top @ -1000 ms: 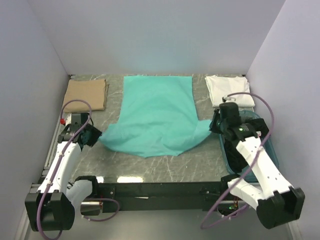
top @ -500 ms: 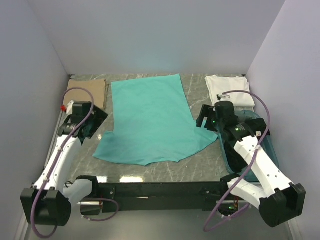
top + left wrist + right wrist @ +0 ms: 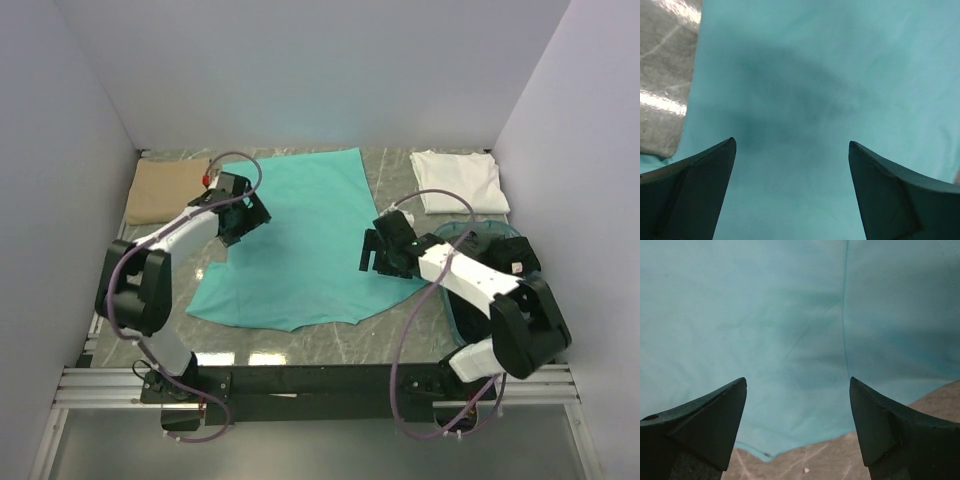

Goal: Fold and stack the t-shirts
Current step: Flatten the tshirt out

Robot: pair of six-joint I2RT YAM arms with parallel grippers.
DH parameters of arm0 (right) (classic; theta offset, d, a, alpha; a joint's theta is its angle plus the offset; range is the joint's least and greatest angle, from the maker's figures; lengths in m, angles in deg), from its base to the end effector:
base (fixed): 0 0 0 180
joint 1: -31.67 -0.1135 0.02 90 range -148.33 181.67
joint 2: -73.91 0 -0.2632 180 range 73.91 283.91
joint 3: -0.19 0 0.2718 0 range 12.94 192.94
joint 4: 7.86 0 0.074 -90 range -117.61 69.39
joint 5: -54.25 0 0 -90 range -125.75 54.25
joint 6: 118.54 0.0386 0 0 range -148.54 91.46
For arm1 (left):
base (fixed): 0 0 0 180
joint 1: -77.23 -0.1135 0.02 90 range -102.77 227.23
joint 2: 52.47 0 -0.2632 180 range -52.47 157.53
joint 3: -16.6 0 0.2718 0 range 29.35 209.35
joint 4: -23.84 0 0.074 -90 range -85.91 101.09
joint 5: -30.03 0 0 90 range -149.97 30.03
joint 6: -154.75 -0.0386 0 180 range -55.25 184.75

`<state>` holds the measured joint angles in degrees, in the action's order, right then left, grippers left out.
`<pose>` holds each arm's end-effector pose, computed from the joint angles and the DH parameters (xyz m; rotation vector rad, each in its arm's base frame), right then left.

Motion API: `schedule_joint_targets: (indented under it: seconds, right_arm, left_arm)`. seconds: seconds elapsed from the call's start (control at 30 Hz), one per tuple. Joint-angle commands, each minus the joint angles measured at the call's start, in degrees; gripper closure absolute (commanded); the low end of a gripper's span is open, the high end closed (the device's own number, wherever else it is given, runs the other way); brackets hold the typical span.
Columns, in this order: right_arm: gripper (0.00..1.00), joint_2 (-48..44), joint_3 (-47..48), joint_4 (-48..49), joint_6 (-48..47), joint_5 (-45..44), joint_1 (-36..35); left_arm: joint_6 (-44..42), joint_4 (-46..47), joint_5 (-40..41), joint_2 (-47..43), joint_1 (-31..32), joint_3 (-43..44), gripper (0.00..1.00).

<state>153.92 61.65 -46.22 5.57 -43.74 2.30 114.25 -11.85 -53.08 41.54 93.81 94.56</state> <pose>0.2582 0.1392 0.1922 0.1594 2.5639 0.2488 0.3551 -0.1009 0.2127 -0.7575 2.3798 -0.3462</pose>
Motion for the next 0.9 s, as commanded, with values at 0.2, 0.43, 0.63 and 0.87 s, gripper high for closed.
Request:
schedule_joint_targets:
  seconds: [0.2, 0.43, 0.63, 0.87]
  right_arm:
    - [0.11, 13.5, 7.2, -0.1, 0.7, -4.3, 1.8]
    - [0.11, 22.2, 15.2, -1.2, -2.6, -3.2, 2.4]
    - [0.12, 32.0, 29.2, -2.4, -10.1, 1.4, 1.7]
    - [0.12, 47.2, 54.6, -9.5, -18.7, 5.2, -4.6]
  left_arm:
    - [1.3, 1.2, 0.0, 3.0, 5.8, -6.3, 0.01]
    - [11.2, -2.2, -1.3, -7.1, 14.9, -22.2, 0.01]
    - [23.0, 3.7, -13.1, -19.0, 30.9, -35.3, 0.01]
    - [23.9, 1.6, -8.0, -15.3, 44.6, -25.1, 0.01]
